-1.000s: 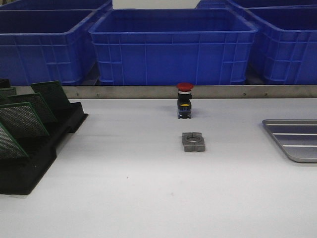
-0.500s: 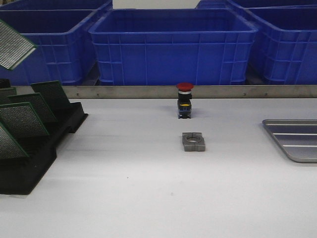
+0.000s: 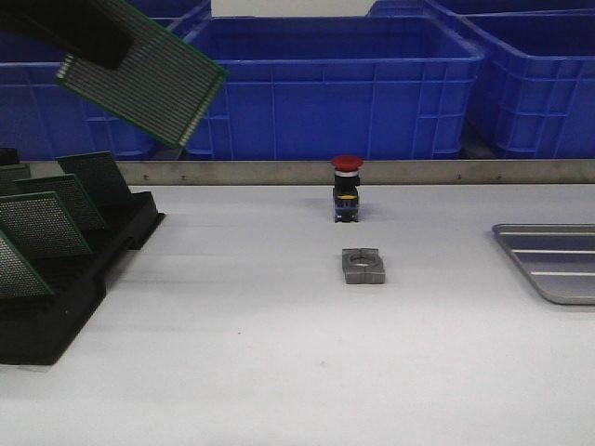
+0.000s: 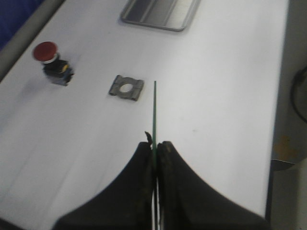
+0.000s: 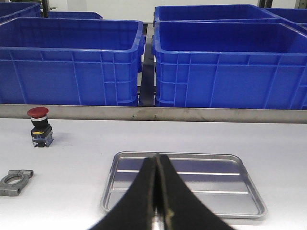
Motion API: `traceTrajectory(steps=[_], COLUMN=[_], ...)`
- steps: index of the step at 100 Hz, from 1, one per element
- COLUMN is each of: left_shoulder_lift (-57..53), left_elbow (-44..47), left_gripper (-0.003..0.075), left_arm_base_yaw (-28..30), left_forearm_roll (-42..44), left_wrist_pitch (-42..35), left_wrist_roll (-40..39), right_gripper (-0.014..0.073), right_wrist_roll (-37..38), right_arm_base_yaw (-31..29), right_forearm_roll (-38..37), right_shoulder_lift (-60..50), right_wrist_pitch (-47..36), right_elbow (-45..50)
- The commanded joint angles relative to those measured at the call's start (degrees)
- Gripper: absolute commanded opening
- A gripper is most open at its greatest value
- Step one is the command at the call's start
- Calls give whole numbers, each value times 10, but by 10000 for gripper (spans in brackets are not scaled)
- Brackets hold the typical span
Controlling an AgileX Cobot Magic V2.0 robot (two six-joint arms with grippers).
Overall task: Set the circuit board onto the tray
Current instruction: 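Lift the green board up out of the rack with left gripper, then move right gripper toward the board held by left gripper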
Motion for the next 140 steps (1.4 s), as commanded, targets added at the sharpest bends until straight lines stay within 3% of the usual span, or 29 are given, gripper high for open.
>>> traceTrajectory(steps=[1, 46, 64, 87, 126, 140], left_shoulder_lift=[6, 62, 62, 62, 62, 62], left_elbow=[-16, -16, -16, -16, -16, -16], left_gripper=[-20, -20, -20, -20, -20, -20], left_arm_base_yaw=[-28, -62, -62, -62, -62, -62], left_forearm_roll=[-38, -42, -42, -42, -42, -42], left_wrist_pitch=[-7, -7, -7, -7, -7, -7], left_wrist_roll=[-6, -6, -6, -6, -6, -6], right_gripper=[-61, -61, -61, -61, -61, 8], right_wrist_roll=[-2, -1, 10, 9, 3, -23], right_arm_base_yaw=[2, 2, 2, 2, 2, 2], right_forearm_roll=[-3, 1, 43, 58, 54, 59], right_shoulder_lift=[-16, -16, 2, 95, 298, 352], right_wrist_pitch=[-42, -41, 31, 143, 216, 232], right_elbow=[-8, -11, -59, -144, -265, -306])
